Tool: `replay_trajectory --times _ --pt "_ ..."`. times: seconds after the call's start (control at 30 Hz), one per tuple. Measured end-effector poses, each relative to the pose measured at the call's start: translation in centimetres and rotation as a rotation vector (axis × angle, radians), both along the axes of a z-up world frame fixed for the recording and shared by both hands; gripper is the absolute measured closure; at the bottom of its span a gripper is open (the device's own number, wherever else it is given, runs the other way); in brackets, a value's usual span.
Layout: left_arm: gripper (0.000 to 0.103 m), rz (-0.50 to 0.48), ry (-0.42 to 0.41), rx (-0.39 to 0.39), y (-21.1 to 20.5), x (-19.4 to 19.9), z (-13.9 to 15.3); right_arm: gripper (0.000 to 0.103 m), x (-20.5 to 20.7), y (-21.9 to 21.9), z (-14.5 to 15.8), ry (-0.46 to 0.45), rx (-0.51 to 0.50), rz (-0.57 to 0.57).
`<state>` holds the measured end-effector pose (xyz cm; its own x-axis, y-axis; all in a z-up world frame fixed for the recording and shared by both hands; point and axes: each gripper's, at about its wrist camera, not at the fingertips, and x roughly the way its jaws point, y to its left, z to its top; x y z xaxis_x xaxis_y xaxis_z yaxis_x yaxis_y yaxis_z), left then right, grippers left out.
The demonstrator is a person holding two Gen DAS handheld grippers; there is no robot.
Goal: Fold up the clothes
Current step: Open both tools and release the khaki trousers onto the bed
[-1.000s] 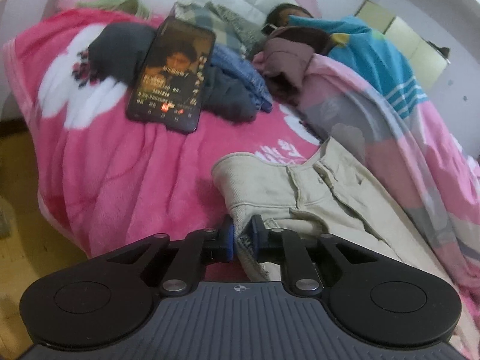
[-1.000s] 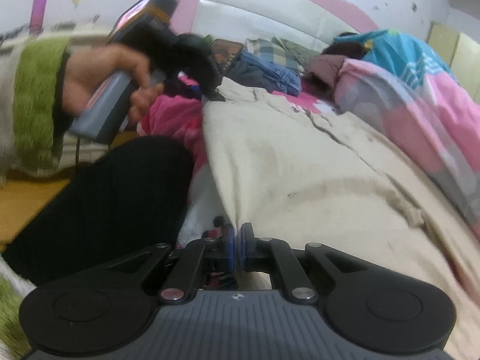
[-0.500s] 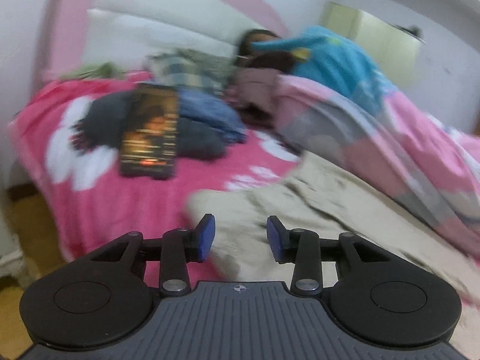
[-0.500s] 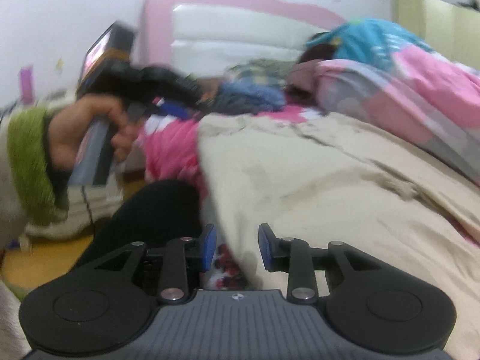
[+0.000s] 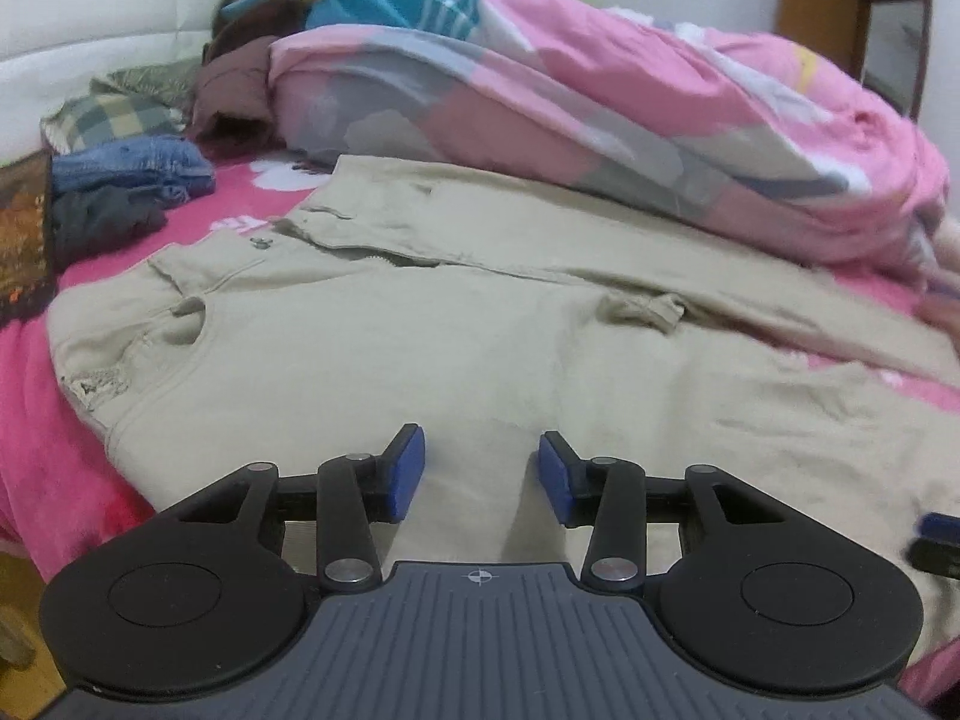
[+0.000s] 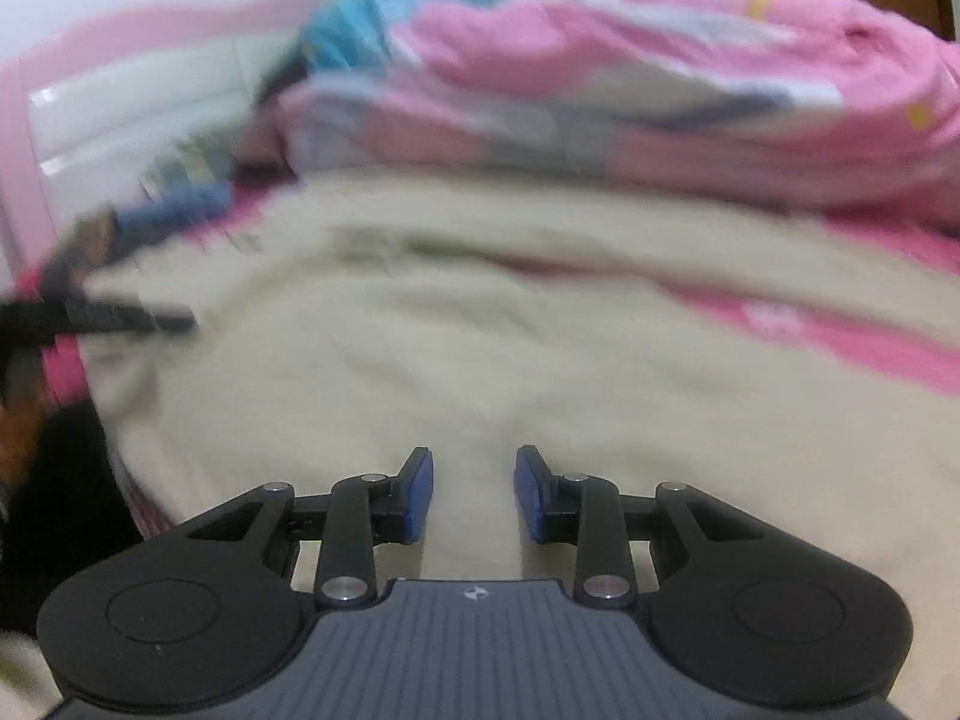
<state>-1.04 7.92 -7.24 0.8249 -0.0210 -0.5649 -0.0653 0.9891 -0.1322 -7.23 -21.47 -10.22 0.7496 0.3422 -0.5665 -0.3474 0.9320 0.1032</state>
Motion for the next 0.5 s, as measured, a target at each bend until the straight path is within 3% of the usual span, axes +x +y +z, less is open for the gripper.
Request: replay_trajectory --times 0.13,0.2,0.4,0.47,0.5 --pt "0.058 -0.022 0.009 0.009 -0.4 0.2 0.9 0.071 -2.3 -1.6 0.1 0.023 -0.005 -0.005" --pt "0.053 -0.047 0.007 0.001 -1.0 0.2 1.6 0.070 -2.6 -1.8 0.6 0.043 -0.004 -0.006" --pt "0.028 -0.187 0.009 -0.040 -4.8 1.5 3.2 0.070 -1.2 -2.3 2.7 -0.015 0.022 -0.048" --pt "0.015 -0.224 0.027 -0.054 -5.9 2.2 3.0 0.070 0.0 -2.6 3.3 -0.035 0.042 -0.065" --pt "0.015 -0.238 0.030 -0.047 -6.5 2.5 2.9 0.070 0.8 -2.7 3.5 -0.043 0.051 -0.073"
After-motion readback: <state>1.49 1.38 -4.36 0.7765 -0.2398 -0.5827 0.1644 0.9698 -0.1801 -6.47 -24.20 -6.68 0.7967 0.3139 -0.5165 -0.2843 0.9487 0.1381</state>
